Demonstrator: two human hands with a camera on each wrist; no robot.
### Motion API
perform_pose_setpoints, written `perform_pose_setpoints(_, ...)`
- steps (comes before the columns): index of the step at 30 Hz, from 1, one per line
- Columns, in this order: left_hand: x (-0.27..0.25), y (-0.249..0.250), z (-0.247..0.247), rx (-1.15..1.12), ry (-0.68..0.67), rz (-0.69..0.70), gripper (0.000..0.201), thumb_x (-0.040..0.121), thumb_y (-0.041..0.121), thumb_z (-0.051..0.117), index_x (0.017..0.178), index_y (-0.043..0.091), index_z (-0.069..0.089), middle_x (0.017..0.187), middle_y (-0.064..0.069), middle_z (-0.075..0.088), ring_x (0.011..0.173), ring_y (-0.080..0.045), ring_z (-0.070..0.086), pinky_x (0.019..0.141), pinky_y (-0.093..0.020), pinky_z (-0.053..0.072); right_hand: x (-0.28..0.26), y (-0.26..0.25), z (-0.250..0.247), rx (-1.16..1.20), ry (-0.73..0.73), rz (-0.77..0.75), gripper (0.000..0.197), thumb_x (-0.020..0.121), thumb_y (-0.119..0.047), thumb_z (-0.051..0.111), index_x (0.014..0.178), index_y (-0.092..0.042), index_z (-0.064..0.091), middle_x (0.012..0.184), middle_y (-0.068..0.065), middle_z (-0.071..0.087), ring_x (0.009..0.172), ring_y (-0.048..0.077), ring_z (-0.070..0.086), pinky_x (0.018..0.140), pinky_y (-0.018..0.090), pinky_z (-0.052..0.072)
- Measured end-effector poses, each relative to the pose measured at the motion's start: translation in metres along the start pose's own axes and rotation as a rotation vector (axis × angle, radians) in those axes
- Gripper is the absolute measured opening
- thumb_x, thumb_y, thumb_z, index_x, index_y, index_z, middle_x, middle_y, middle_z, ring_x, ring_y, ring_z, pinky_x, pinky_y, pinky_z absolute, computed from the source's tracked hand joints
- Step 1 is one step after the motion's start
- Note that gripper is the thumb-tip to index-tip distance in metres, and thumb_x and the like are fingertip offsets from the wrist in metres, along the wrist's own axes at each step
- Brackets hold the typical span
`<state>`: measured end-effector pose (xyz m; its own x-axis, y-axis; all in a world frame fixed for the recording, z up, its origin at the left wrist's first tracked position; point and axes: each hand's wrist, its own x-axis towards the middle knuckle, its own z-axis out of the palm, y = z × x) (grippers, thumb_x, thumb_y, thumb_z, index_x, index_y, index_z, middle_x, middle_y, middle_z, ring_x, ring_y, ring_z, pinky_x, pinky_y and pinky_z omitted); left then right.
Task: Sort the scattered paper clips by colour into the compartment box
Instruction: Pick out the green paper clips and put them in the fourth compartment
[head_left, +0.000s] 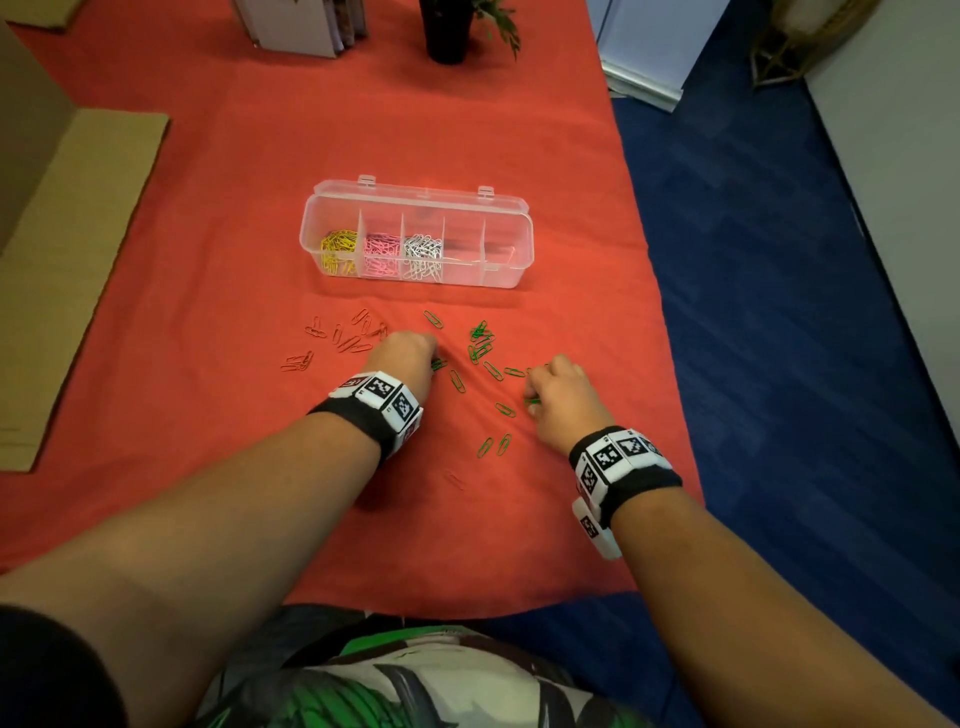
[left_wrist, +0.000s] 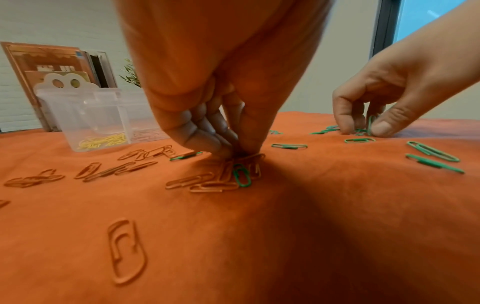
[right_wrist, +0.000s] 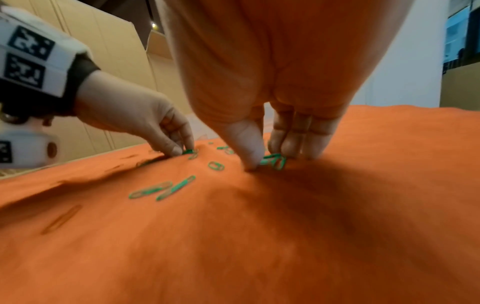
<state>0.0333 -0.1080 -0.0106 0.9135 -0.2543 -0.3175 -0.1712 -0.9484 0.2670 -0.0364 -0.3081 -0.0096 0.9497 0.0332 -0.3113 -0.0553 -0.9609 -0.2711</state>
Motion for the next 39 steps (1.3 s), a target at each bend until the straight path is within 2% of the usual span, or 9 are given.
perform_pose_setpoints(9,-0.002,0.003,-0.009,-0.314,0.041,-0.127,0.016,0.085,0.017,0.053,0.092,0.009,0.064,0.096,-0.018,0.068,0.095,-0.032,0.061,0.079,-0.033,0.044,0.01,0.012,-0.016,0.299,0.011,0.122,0.013,0.084,-0.006,0.055,0.091,-0.011,0.064,0.091,0.01,0.066,0.087,0.024,0.061,0.078,0.03,0.047)
perform_pose_setpoints(14,-0.014,0.006,-0.026,-1.273,-0.177,-0.379,0.019,0.075,0.004,0.037,0.063,0.017,0.043,0.062,-0.005,0.049,0.046,-0.016,0.053,0.045,-0.017,0.036,0.013,0.016,-0.021,0.733,-0.041,0.338,0.023,0.087,-0.008,0.053,0.069,-0.021,0.058,0.063,-0.001,0.053,0.054,0.013,0.049,0.055,0.023,0.043)
perform_pose_setpoints(19,-0.03,0.004,-0.033,-1.692,-0.358,-0.383,0.018,0.052,0.016,0.035,0.061,0.008,0.049,0.055,-0.006,0.059,0.049,-0.018,0.058,0.05,-0.018,0.047,0.008,0.009,-0.023,1.165,-0.104,0.448,0.026,0.094,-0.007,0.043,0.07,-0.016,0.046,0.061,0.004,0.041,0.038,0.006,0.042,0.032,0.014,0.038)
perform_pose_setpoints(22,-0.028,0.008,-0.029,-1.616,-0.334,-0.438,0.014,0.064,0.015,0.037,0.059,0.009,0.048,0.054,-0.005,0.057,0.046,-0.016,0.056,0.048,-0.017,0.045,0.008,0.01,-0.015,0.94,-0.078,0.387,0.034,0.091,0.004,0.034,0.074,-0.02,0.051,0.065,-0.001,0.045,0.053,0.01,0.043,0.042,0.018,0.041)
perform_pose_setpoints(25,-0.021,0.014,-0.017,-1.407,-0.272,-0.486,0.039,0.09,0.033,0.037,0.055,0.018,0.042,0.047,0.003,0.042,0.035,-0.01,0.037,0.042,-0.015,0.029,0.008,0.014,-0.01,0.539,-0.083,0.233,0.023,0.086,0.0,0.044,0.083,-0.013,0.063,0.069,-0.003,0.051,0.062,0.012,0.048,0.057,0.021,0.038)
perform_pose_setpoints(27,-0.018,0.017,-0.01,-1.146,-0.173,-0.377,0.042,0.095,0.037,0.037,0.06,0.018,0.047,0.046,0.004,0.04,0.039,-0.012,0.035,0.048,-0.022,0.029,0.005,0.016,-0.005,0.348,-0.062,0.184,0.017,0.082,-0.004,0.056,0.095,-0.009,0.065,0.086,0.002,0.049,0.079,0.019,0.052,0.073,0.021,0.04)
perform_pose_setpoints(30,-0.02,0.023,-0.005,-0.685,-0.057,-0.176,0.028,0.097,0.022,0.039,0.078,0.015,0.059,0.068,-0.001,0.051,0.065,-0.02,0.045,0.067,-0.025,0.032,0.0,0.013,0.005,0.207,0.013,0.136,0.022,0.077,-0.006,0.061,0.098,-0.009,0.061,0.102,0.011,0.047,0.099,0.03,0.053,0.091,0.03,0.043)
perform_pose_setpoints(36,-0.019,0.036,0.002,-0.922,-0.156,-0.237,0.037,0.092,-0.001,0.034,0.07,0.024,0.051,0.067,0.003,0.051,0.055,-0.011,0.041,0.049,-0.019,0.033,-0.004,0.002,0.006,0.035,0.017,0.041,0.018,0.083,-0.003,0.048,0.101,-0.003,0.053,0.111,0.016,0.046,0.104,0.035,0.051,0.089,0.042,0.044)
perform_pose_setpoints(39,-0.019,0.04,-0.011,-0.895,-0.169,-0.227,0.026,0.087,0.0,0.041,0.081,0.01,0.064,0.073,-0.019,0.058,0.062,-0.033,0.05,0.052,-0.027,0.038,-0.002,0.005,-0.001,0.039,-0.038,0.055,0.018,0.085,-0.006,0.048,0.102,-0.003,0.054,0.112,0.018,0.051,0.105,0.035,0.054,0.088,0.039,0.044)
